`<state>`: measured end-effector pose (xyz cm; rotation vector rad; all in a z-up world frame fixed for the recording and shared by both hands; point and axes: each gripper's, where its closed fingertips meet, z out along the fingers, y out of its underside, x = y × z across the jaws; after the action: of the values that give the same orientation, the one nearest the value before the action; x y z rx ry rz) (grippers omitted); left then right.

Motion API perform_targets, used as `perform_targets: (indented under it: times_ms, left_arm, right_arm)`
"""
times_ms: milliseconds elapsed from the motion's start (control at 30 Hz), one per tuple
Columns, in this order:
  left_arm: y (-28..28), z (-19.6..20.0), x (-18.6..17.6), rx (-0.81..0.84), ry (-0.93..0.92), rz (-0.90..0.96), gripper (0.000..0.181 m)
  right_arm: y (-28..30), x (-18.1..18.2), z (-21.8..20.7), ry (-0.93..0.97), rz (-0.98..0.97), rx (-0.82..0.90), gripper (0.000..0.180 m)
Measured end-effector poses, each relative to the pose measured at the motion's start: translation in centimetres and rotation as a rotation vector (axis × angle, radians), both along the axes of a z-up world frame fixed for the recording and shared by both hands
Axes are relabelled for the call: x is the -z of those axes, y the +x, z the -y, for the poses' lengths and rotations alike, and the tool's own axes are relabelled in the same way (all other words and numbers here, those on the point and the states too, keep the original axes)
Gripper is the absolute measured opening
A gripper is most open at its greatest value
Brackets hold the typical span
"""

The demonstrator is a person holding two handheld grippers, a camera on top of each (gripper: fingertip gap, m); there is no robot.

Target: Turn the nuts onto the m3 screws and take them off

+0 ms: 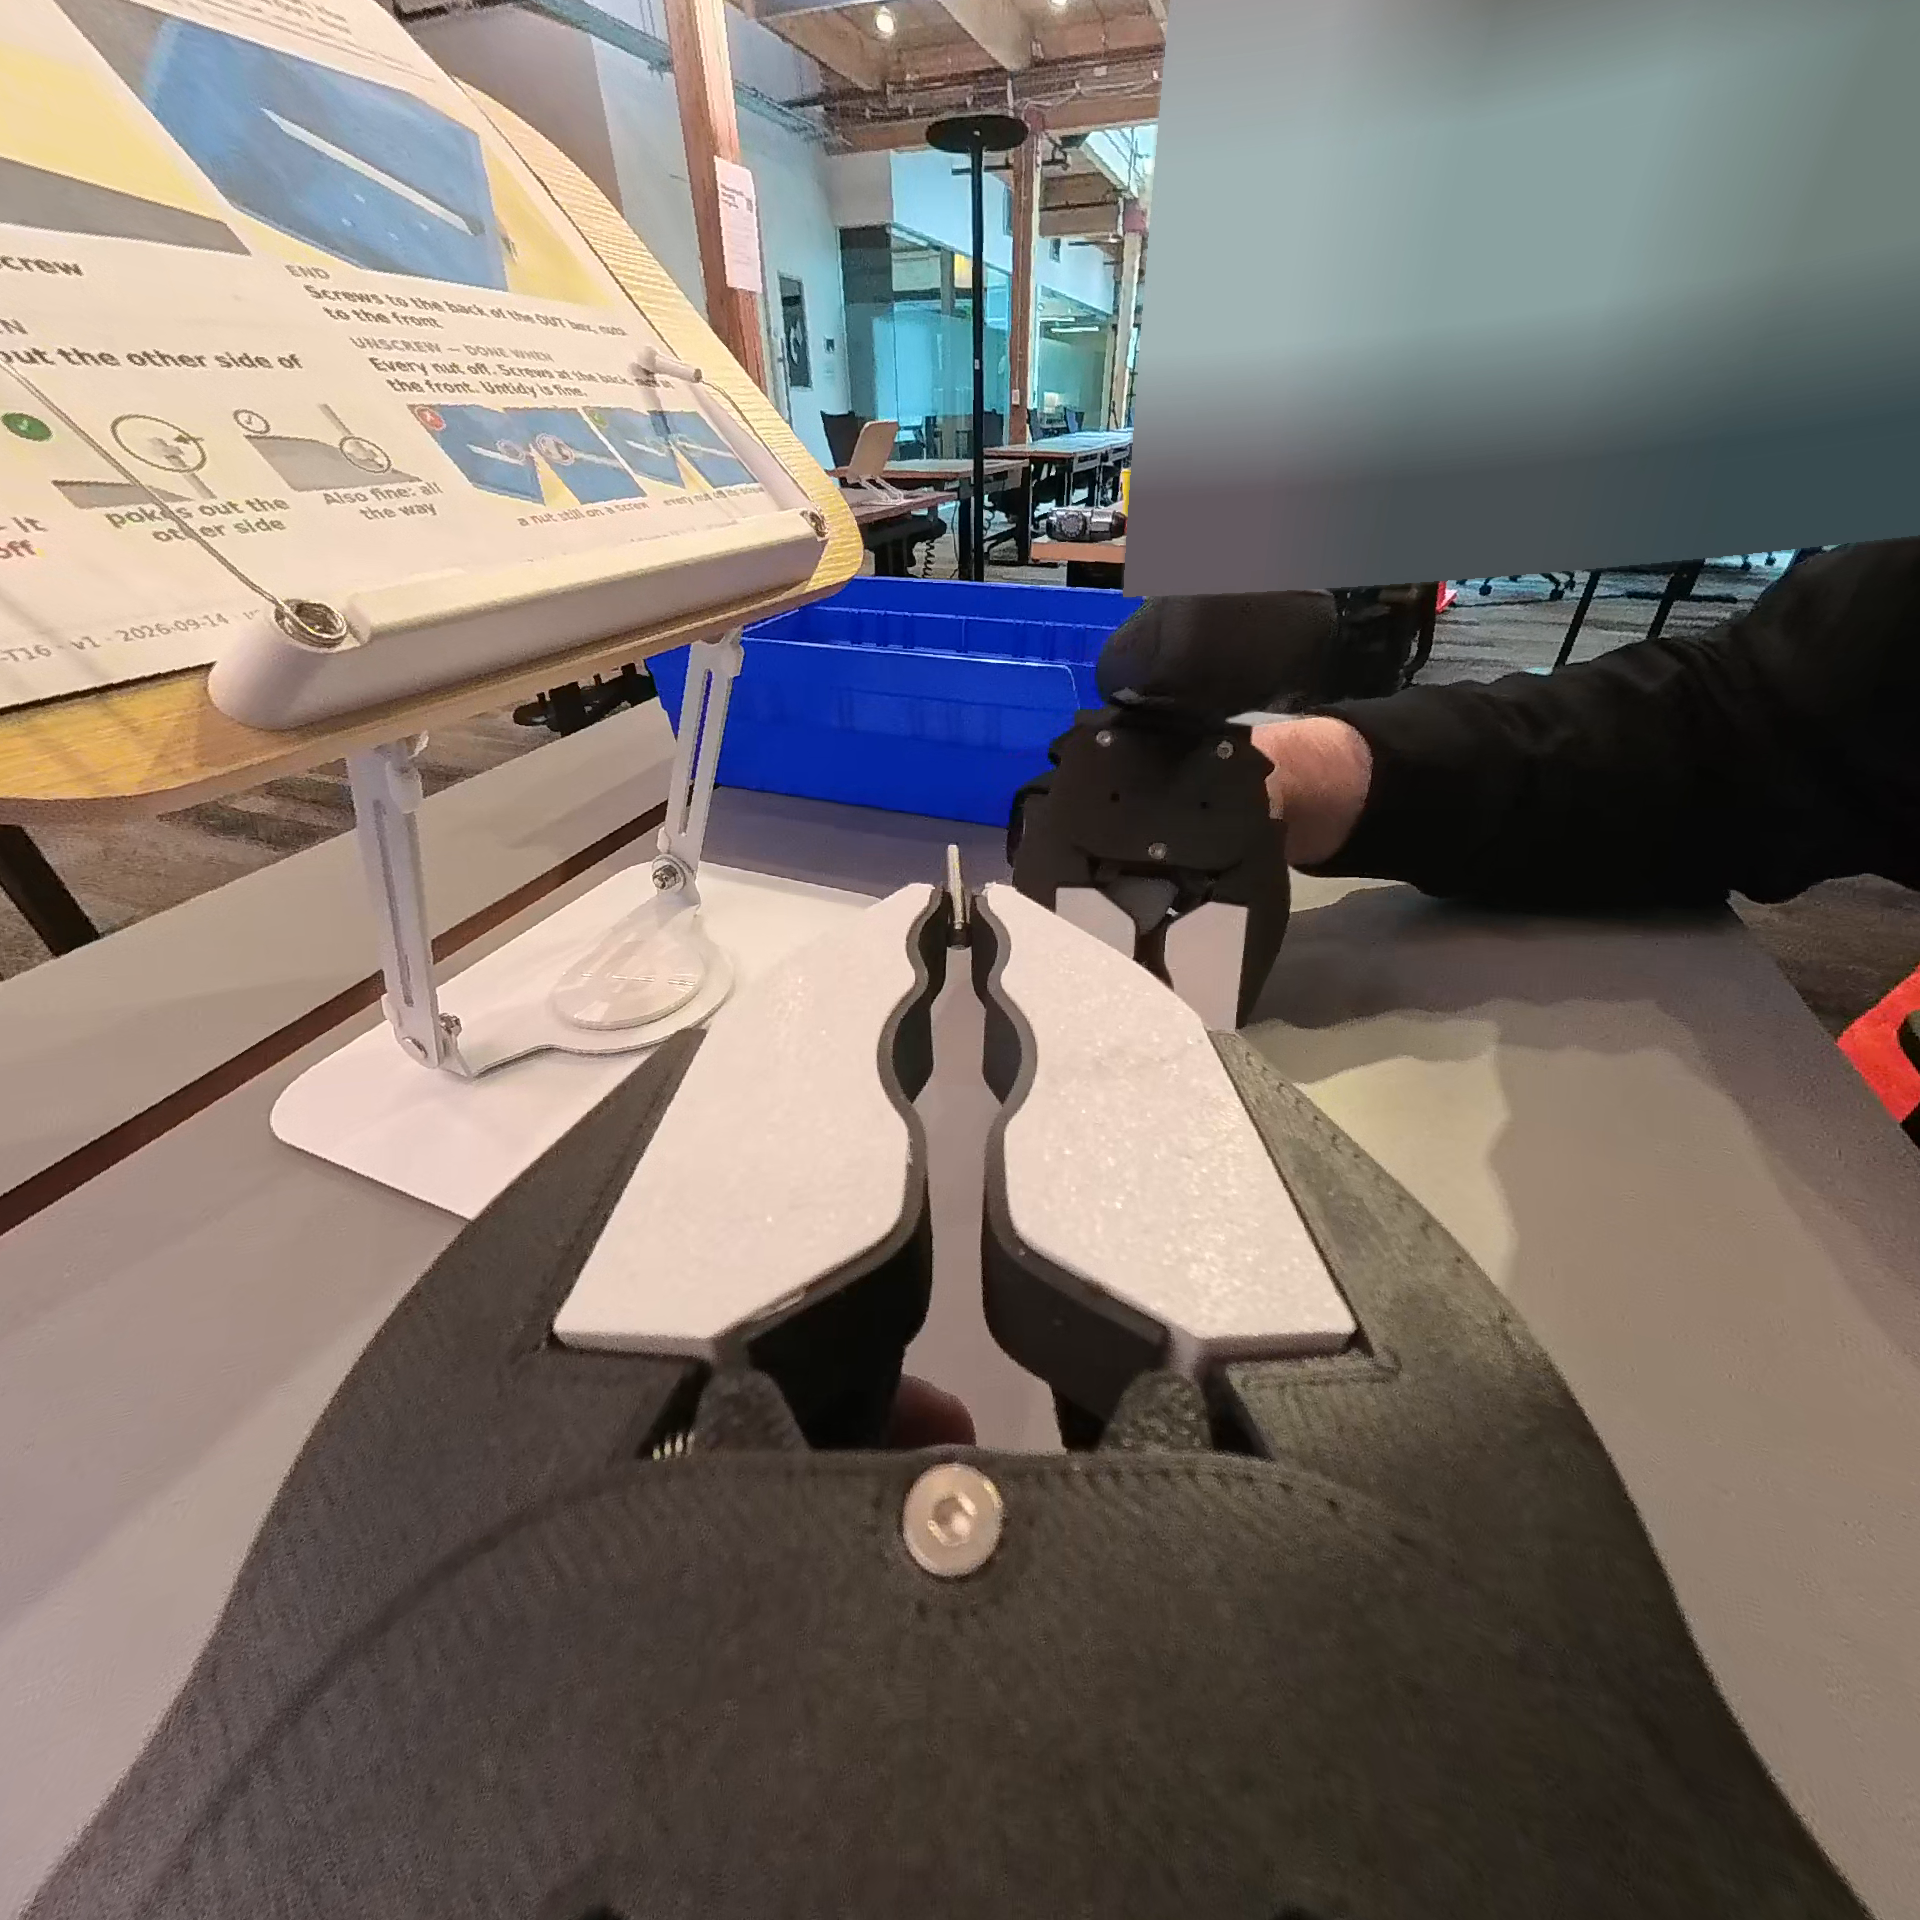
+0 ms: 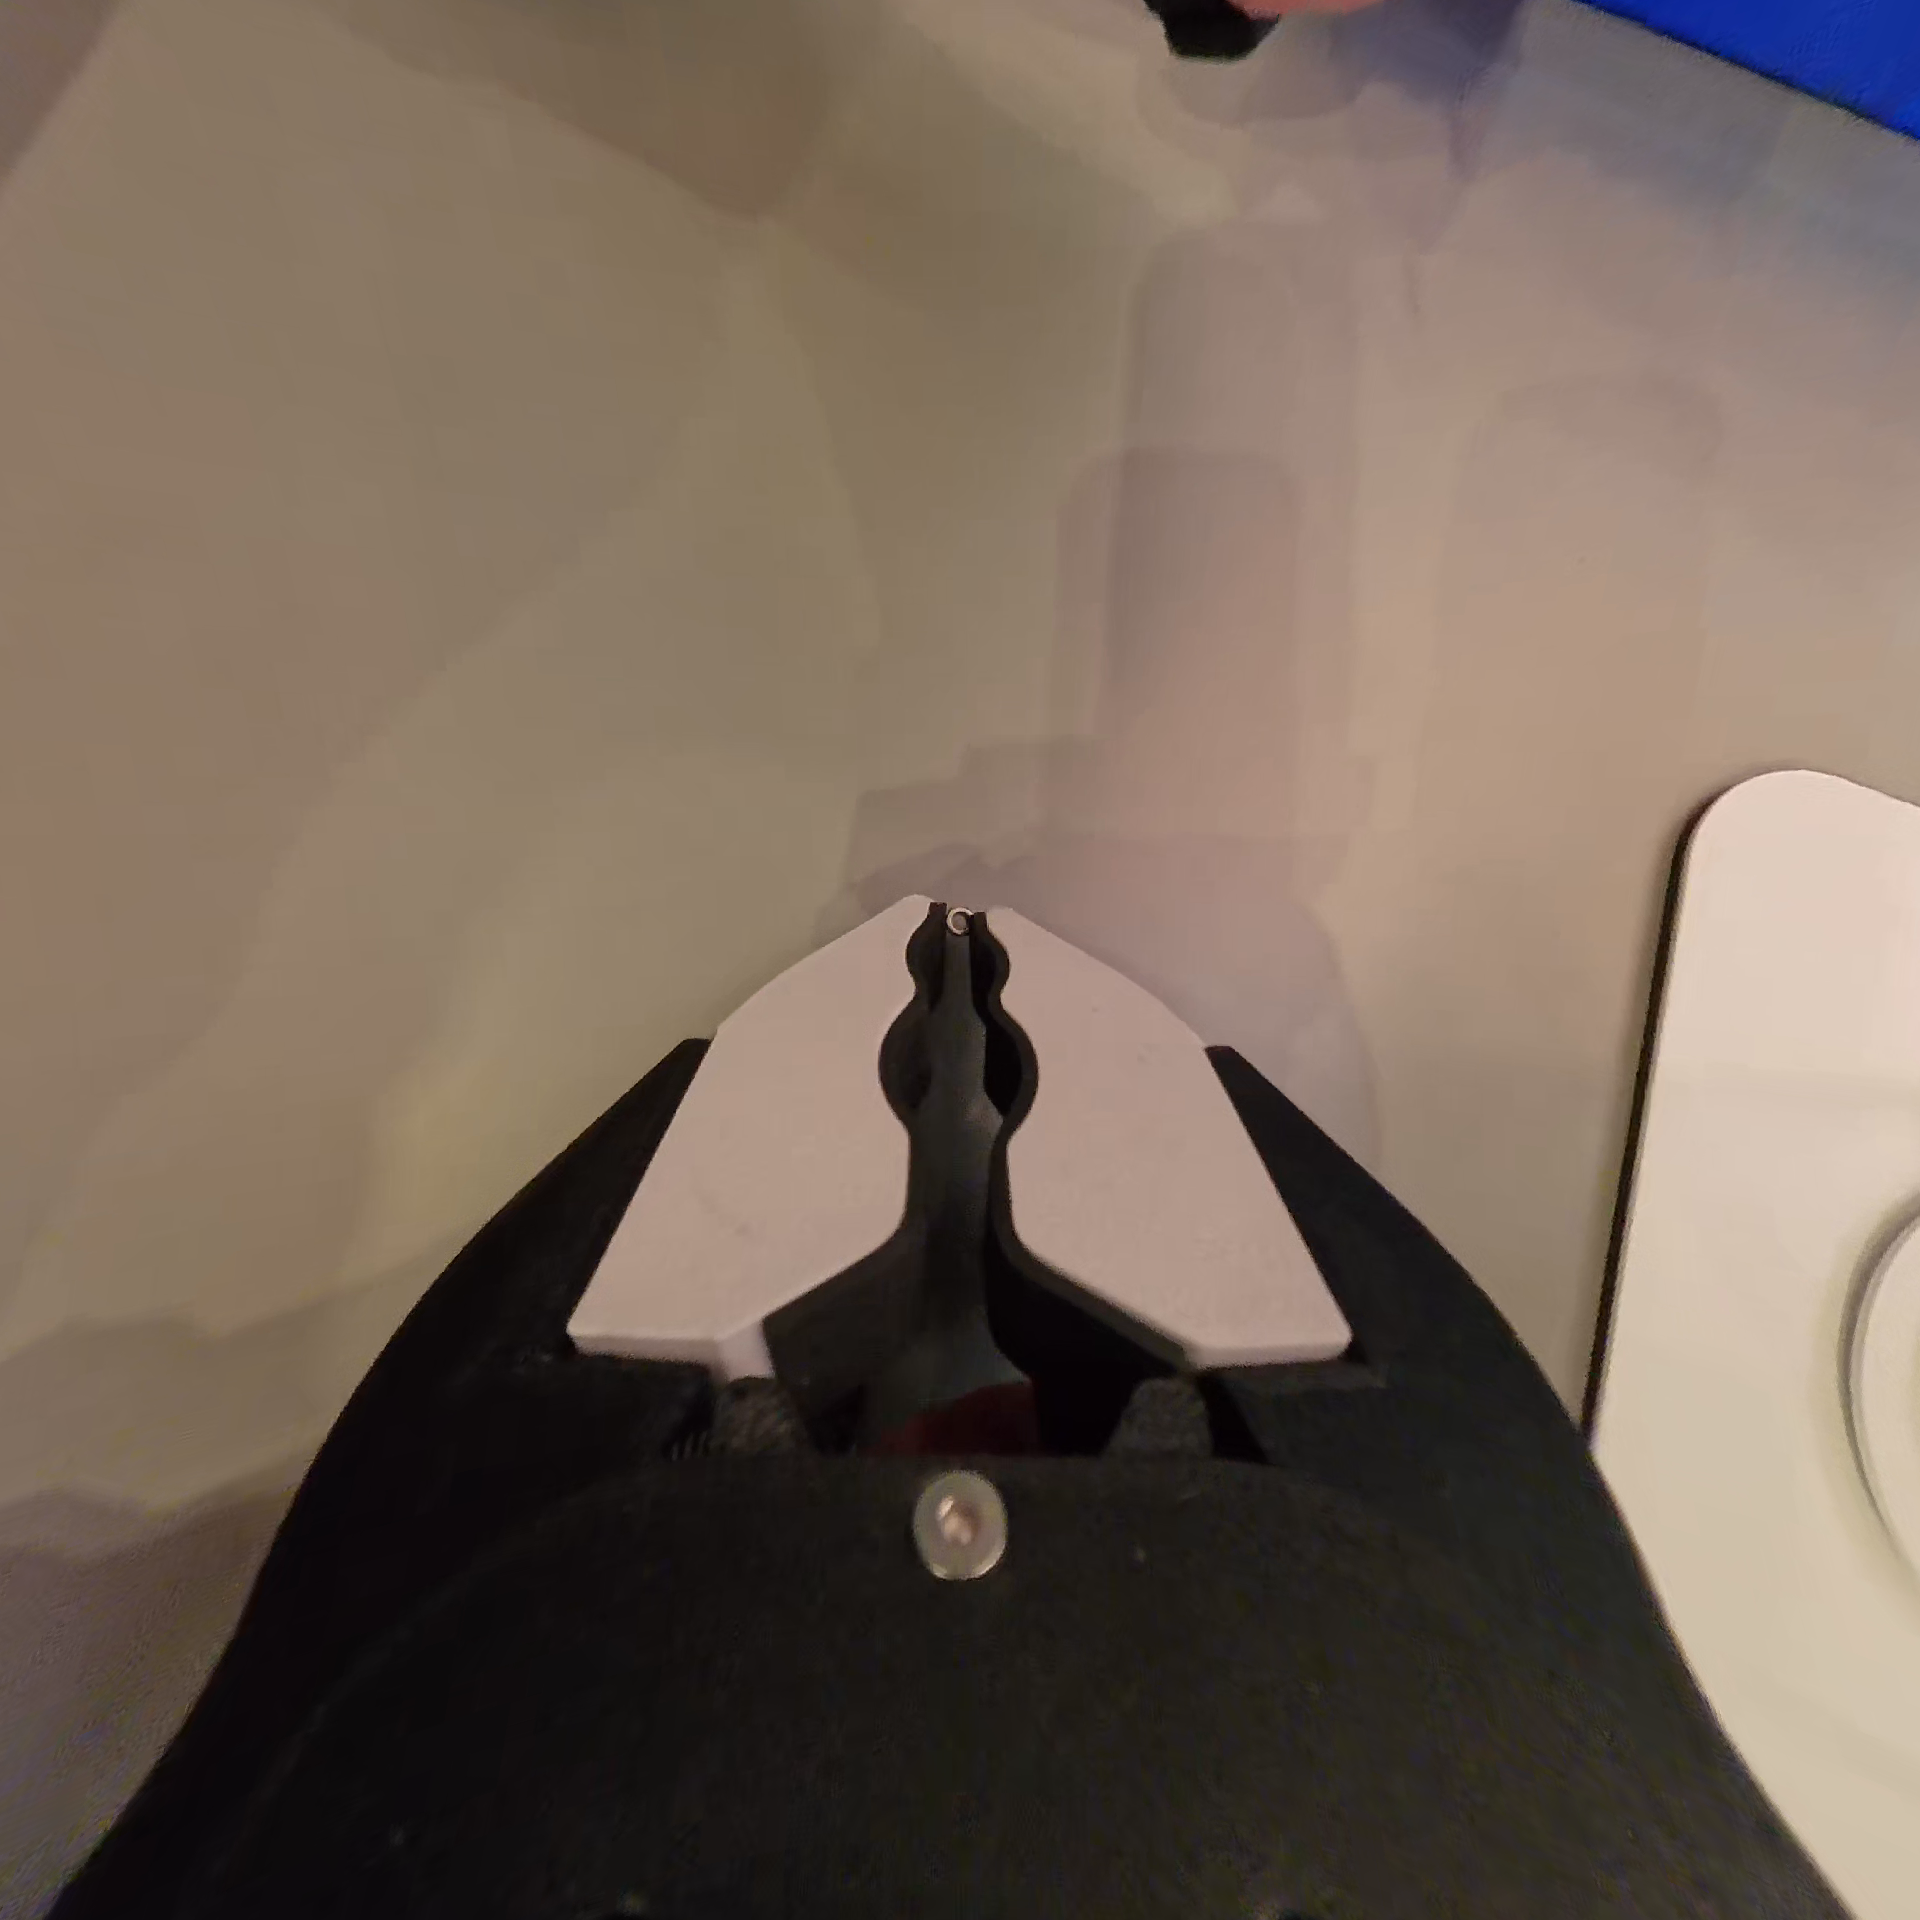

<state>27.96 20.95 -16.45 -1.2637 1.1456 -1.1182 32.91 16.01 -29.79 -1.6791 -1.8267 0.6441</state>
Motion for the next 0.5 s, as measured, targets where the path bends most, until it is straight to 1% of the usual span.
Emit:
perform_targets:
  times_ms: [167,400,433,500]
  left_arm:
    - [0.6,0.3,0.0,0.028,-0.062,0.041,0.003]
    - [1.9,1.2,-0.9,0.118,-0.178,0.159,0.003]
    - [2.0,1.2,-1.1,0.129,-0.203,0.182,0.003]
    - [2.2,1.2,-1.6,0.164,-0.270,0.249,0.003]
  right_arm:
    - [0.1,-2.9,-0.3,0.047,-0.117,0.033,0.004]
    - [1.0,-9.0,-0.5,0.136,-0.294,0.079,0.003]
    - [1.2,-9.8,-0.5,0.150,-0.317,0.085,0.000]
    - [1.4,-11.6,-0.4,0.170,-0.371,0.092,0.000]
